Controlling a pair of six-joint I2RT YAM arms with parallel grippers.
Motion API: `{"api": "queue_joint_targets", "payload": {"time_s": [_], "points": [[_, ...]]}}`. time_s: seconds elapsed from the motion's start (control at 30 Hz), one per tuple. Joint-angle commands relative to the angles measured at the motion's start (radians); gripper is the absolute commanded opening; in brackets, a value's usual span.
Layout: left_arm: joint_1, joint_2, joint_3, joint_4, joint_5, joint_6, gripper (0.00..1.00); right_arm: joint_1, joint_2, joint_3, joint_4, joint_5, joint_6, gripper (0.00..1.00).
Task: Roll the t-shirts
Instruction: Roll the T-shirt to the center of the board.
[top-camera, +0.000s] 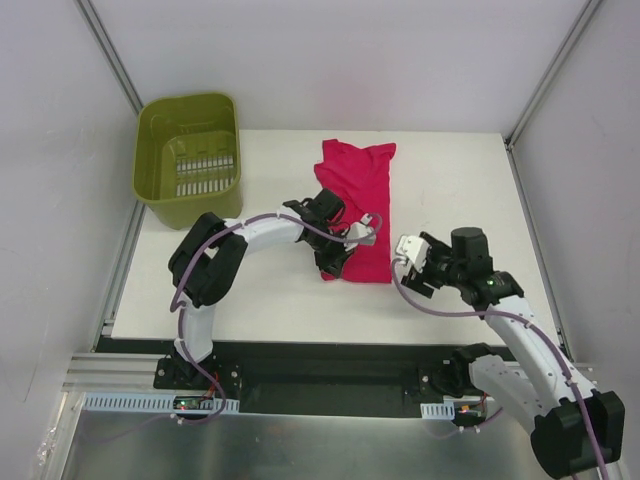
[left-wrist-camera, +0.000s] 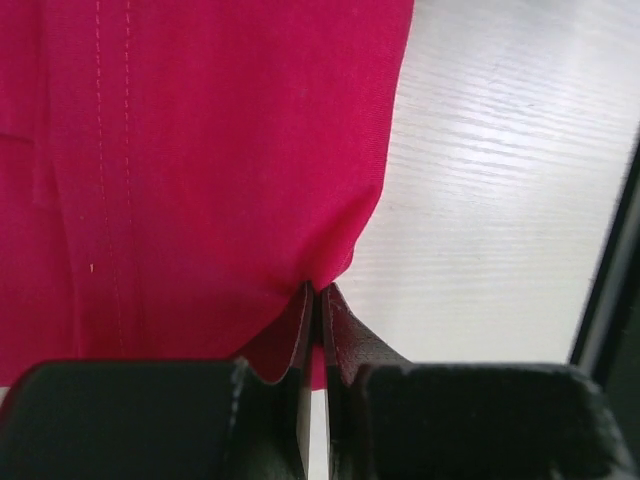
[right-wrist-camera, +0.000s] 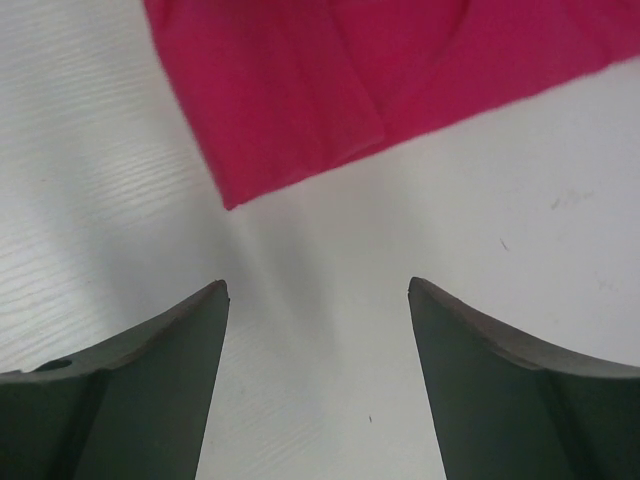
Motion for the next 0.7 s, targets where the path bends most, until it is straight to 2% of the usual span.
{"api": "queue_joint_targets", "payload": {"time_s": [0.0, 0.2, 0.67], "points": [[0.023, 0.019, 0.087, -0.151, 0.215, -0.038, 0.0, 0.093, -0.011, -0.049, 0.088, -0.056, -0.172, 0.77], [0.049, 0.084, 0.177, -0.238, 0.338, -0.07, 0.0, 0.182, 0.084, -0.061, 0.143, -0.067, -0.196, 0.77], [0.125, 0.157, 0.314, -0.292, 0.416, -0.087, 0.0, 0.249, 0.323, -0.02, 0.247, -0.089, -0.22, 0.79]]}}
